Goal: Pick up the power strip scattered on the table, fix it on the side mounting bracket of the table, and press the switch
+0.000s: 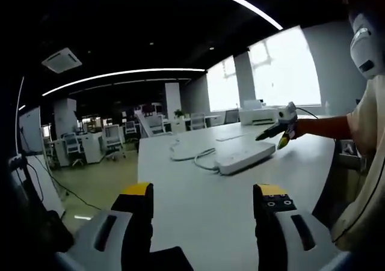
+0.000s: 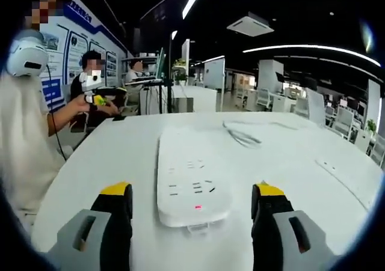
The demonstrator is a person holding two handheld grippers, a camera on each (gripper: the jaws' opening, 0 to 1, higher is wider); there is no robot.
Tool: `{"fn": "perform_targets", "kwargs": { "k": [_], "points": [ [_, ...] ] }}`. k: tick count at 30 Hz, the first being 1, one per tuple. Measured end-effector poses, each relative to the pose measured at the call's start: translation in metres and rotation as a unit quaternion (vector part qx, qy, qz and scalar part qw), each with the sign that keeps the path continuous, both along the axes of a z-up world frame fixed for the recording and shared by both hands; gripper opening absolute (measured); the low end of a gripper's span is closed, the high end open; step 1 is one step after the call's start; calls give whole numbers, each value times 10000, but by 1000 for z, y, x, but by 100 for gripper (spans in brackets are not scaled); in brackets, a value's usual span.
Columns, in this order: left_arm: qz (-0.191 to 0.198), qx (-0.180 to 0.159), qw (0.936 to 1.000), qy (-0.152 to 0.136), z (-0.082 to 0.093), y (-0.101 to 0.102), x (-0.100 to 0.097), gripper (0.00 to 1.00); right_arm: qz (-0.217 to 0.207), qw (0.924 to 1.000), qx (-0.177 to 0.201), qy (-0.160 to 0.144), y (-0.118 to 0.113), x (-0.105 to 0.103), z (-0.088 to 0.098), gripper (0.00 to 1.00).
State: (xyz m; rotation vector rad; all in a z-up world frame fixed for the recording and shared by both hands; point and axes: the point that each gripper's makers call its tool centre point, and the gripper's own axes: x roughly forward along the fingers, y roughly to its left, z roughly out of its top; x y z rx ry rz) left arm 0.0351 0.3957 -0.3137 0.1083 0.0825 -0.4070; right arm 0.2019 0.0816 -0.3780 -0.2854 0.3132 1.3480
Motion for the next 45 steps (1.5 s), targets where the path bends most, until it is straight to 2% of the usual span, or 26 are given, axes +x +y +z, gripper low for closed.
{"fn": "perform_targets", "kwargs": {
  "k": [20,30,37,45],
  "points": [
    [48,-157,9999,2,-1,8,3,71,202,9996,-121,185,4,7,-14,72],
    [34,-170,9998,38,-3,5,4,71,284,9993,-220,127,2,5,-20,63],
    [31,-179,9998,45,-2,4,4,71,285,9994,-204,81,3,7,-20,52],
    [-13,-216,9998,53,-5,3,5,71,257,9992,-313,61,2,5,-22,51]
  ]
}}
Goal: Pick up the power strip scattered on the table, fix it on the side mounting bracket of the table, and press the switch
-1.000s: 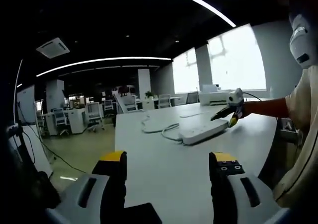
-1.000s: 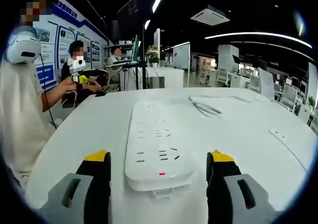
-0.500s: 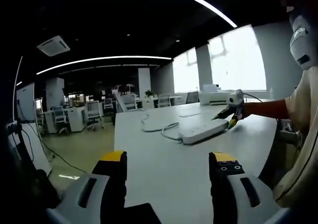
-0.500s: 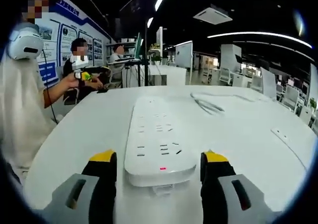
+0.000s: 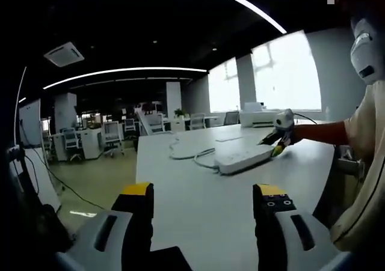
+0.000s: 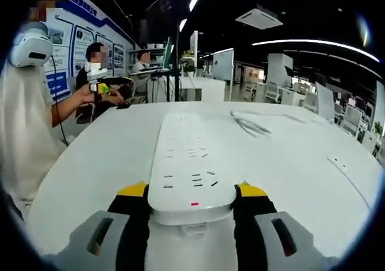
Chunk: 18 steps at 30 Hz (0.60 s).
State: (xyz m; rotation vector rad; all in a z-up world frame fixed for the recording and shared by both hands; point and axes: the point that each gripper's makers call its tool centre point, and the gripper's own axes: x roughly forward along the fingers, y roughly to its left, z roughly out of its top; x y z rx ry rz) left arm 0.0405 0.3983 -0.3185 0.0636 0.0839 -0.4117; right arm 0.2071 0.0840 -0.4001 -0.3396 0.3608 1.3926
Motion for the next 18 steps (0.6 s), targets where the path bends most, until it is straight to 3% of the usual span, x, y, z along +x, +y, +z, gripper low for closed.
{"fn": "perform_targets", "kwargs": {
  "k": [5,18],
  "points": [
    [-62,-76,10000,-4,-3,-2,3,71,-48,9999,-99,-105,1,-2,1,50],
    [-309,-174,9994,61,-4,-19,16,70,-115,9999,-98,15,1,-5,1,50]
  ]
}}
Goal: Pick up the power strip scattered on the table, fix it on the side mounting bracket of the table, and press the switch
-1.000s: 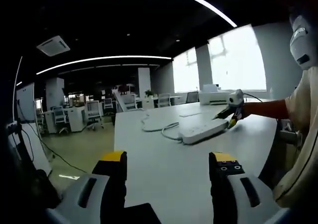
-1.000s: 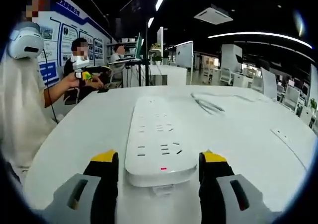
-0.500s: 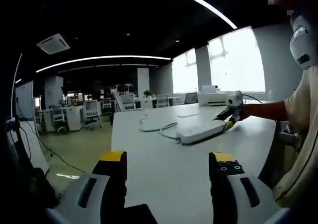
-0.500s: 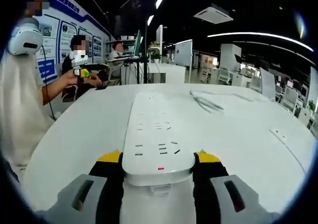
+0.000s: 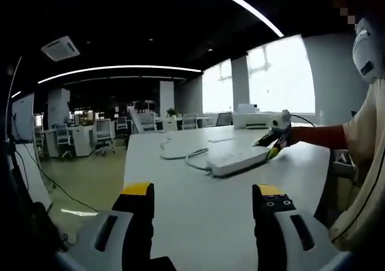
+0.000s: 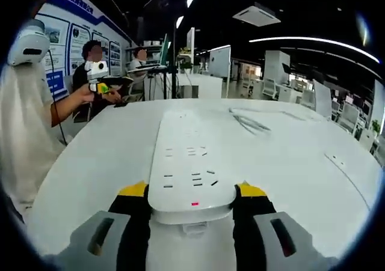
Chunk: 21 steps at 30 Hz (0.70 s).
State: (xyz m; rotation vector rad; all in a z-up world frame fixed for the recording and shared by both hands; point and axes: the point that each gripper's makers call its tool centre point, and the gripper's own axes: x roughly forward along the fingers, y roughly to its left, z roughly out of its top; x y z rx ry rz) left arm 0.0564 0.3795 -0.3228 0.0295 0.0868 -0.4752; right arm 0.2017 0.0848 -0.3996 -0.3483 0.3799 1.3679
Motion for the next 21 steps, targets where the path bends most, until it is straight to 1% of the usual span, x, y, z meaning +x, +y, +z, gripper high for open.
{"fn": "perform_targets", "kwargs": {
  "k": [1,4,6,8,10,12,21],
  "points": [
    [-1,-11,10000,1,0,0,0,70,0,10000,2,-1,0,0,0,50],
    [-15,-199,9998,21,3,-4,2,70,-3,10000,-10,1,0,0,1,50],
    [-17,-203,9998,26,4,-5,3,70,-6,10000,-25,9,0,0,1,50],
    [-32,-173,9998,41,5,-8,4,70,-42,9999,11,105,1,-1,2,50],
    [-70,-157,9998,37,7,-11,4,70,-56,9999,14,105,1,-1,2,50],
    [-36,-128,9999,-8,10,-14,4,67,-71,9999,13,120,1,-2,2,50],
    [-181,-145,9997,27,12,-28,3,68,-195,9994,-14,289,1,-5,2,50]
  ]
}}
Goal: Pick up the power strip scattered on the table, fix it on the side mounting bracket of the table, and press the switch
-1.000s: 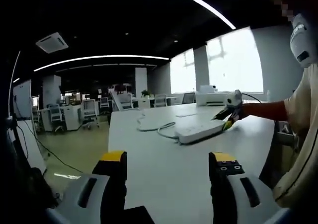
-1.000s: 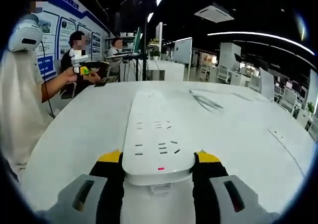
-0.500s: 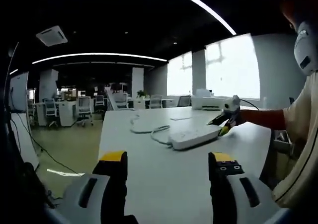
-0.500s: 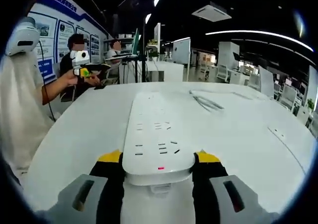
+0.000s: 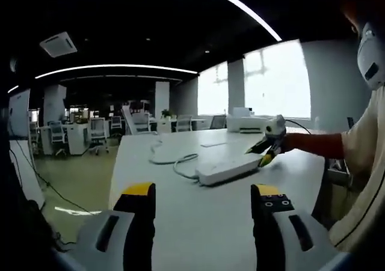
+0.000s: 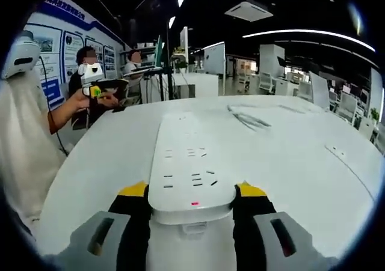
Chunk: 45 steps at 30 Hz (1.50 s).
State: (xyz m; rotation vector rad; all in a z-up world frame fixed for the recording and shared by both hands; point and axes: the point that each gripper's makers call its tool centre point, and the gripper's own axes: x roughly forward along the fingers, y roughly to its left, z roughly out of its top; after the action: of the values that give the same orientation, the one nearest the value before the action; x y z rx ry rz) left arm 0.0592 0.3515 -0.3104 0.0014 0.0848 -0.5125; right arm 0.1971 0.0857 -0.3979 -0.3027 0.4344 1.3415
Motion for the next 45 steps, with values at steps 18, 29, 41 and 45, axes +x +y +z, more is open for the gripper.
{"fn": "perform_targets", "kwargs": {
  "k": [18,29,41,45],
  "points": [
    [115,-892,9942,589,-10,-19,2,67,-347,9976,22,606,-5,-9,-1,49],
    [-70,-1397,9866,837,-11,-45,7,67,-595,9933,35,987,-5,-15,-2,49],
    [-136,-2127,9715,1033,-7,-57,16,67,-961,9855,66,1397,-3,-22,0,49],
    [-203,-2388,9641,1145,-8,-64,17,63,-1074,9829,54,1495,-2,-25,0,49]
  ]
}}
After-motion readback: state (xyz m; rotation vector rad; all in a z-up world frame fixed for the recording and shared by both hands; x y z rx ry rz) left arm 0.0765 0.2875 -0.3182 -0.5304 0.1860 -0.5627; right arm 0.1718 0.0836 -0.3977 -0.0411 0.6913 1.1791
